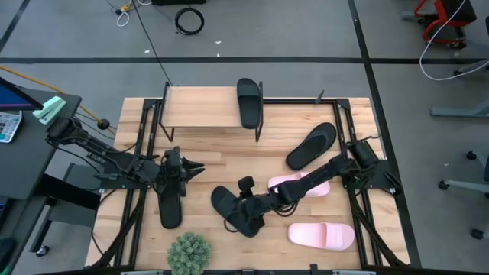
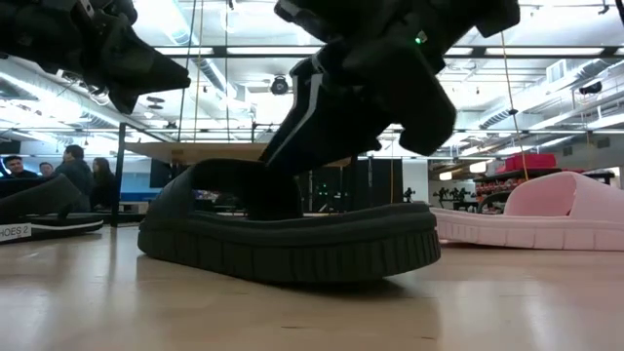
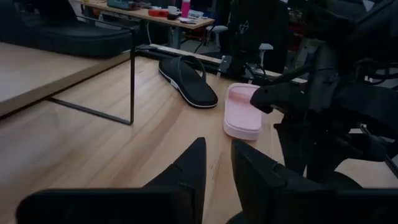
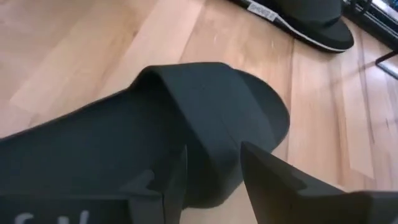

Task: Pick and place slides into the shelf
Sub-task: Put the black slide on the shelf

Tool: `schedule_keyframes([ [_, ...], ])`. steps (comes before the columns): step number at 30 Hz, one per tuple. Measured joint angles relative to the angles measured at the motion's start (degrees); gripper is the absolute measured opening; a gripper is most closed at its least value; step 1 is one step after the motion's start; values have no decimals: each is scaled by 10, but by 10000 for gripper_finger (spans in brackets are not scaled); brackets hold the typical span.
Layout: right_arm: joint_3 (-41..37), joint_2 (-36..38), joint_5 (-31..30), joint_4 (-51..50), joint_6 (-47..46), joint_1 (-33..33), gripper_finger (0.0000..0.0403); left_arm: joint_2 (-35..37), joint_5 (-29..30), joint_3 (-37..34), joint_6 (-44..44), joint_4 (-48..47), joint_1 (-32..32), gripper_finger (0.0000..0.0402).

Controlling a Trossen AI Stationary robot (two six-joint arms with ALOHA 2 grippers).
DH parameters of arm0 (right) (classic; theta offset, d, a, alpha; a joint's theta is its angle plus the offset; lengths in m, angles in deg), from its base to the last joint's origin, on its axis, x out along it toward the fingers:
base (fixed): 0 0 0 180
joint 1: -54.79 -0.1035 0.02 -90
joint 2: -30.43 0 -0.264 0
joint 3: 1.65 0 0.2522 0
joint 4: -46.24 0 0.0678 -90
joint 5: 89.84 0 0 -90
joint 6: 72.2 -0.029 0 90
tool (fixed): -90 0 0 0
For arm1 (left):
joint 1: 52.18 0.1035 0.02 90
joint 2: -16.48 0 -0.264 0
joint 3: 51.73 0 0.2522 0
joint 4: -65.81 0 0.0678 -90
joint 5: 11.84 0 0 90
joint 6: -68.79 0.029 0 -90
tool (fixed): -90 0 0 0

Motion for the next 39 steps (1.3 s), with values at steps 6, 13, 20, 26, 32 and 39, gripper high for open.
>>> schedule_keyframes([
  [6,0,0,5,3,24,-1,158,0,0,0,-1,-4,0,103],
  [13,0,-36,9,72,36,41,153,0,0,0,-33,-12,0,94],
  [20,0,-43,26,108,50,57,94,0,-1,0,-47,-21,0,82],
  [26,0,-1,21,114,51,53,13,0,-1,0,-53,-29,0,82],
  [32,14,81,-174,124,106,65,23,0,9,0,-81,-33,1,78],
  [39,68,149,-197,147,134,168,10,0,-8,-1,-78,-11,10,69],
])
